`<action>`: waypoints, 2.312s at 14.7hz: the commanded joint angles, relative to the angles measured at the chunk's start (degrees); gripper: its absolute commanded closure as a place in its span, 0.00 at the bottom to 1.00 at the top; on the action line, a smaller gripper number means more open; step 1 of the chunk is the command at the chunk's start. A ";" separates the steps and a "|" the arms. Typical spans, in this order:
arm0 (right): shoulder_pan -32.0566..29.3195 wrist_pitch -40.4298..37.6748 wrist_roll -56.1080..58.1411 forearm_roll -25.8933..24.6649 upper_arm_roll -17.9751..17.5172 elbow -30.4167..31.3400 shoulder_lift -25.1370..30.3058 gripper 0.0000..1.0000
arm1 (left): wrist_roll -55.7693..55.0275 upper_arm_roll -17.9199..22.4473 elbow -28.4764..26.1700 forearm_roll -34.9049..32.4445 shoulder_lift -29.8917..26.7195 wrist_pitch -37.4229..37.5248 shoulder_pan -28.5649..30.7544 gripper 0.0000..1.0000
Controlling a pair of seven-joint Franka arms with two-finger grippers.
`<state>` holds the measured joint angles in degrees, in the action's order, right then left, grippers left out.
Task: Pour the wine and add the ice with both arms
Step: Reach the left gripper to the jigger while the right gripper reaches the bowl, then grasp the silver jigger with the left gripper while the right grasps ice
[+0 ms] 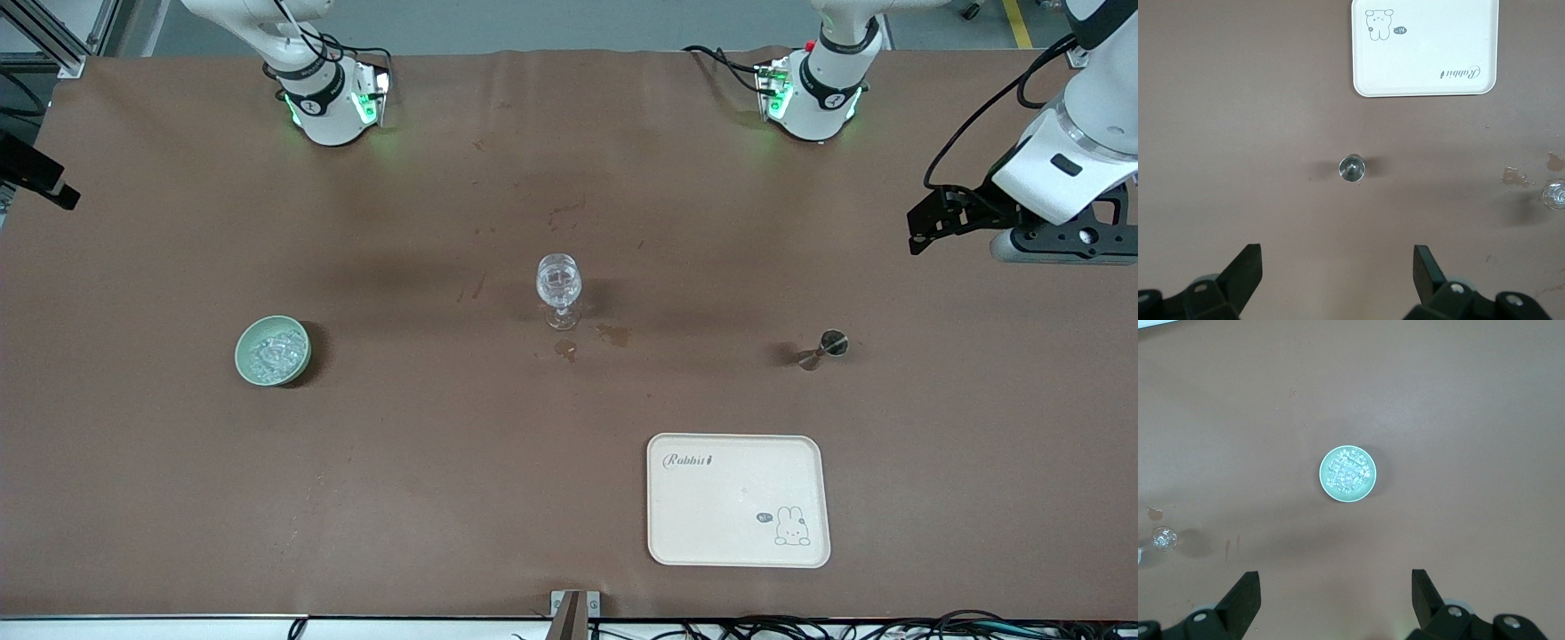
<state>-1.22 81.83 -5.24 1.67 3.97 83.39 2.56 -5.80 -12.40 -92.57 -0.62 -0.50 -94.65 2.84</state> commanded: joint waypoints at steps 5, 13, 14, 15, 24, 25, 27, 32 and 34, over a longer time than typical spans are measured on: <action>-0.28 -0.89 0.59 0.61 -0.10 -1.04 -0.45 0.00 | 0.27 0.54 3.86 -0.34 3.46 1.13 1.72 0.00; -0.01 1.12 0.50 0.35 -0.10 2.46 -0.98 0.00 | -5.87 0.36 5.38 7.19 24.02 -3.08 11.21 0.00; 0.07 4.18 0.50 0.35 -0.10 5.09 -0.98 0.00 | -8.15 0.45 5.46 9.30 27.10 -3.35 12.70 0.01; 0.07 6.82 0.50 0.35 -0.10 7.64 -0.98 0.00 | -10.43 0.45 5.55 11.41 29.65 -3.87 14.19 0.02; 0.42 36.35 0.41 0.35 -0.19 32.78 -6.86 0.00 | -30.05 0.45 4.68 29.09 44.34 -6.51 17.54 0.04; 0.43 39.95 0.41 0.35 -0.10 34.89 -8.52 0.00 | -30.23 0.45 4.41 30.67 45.57 -6.51 17.55 0.04; 0.69 46.10 0.41 0.35 -0.19 38.41 -10.73 0.00 | -31.72 0.45 4.23 33.39 47.33 -6.51 17.55 0.05; 1.57 58.52 0.50 0.26 -0.63 43.17 -16.35 0.09 | -32.95 0.36 2.66 36.22 48.48 -5.73 17.46 0.17; 1.92 59.66 0.50 0.26 -0.63 43.17 -17.67 0.15 | -34.79 0.36 2.74 37.70 48.48 -3.80 17.37 0.24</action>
<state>0.37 140.11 -5.14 1.67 3.43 125.79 -14.91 -38.64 -11.89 -89.47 35.23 48.45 -100.19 20.14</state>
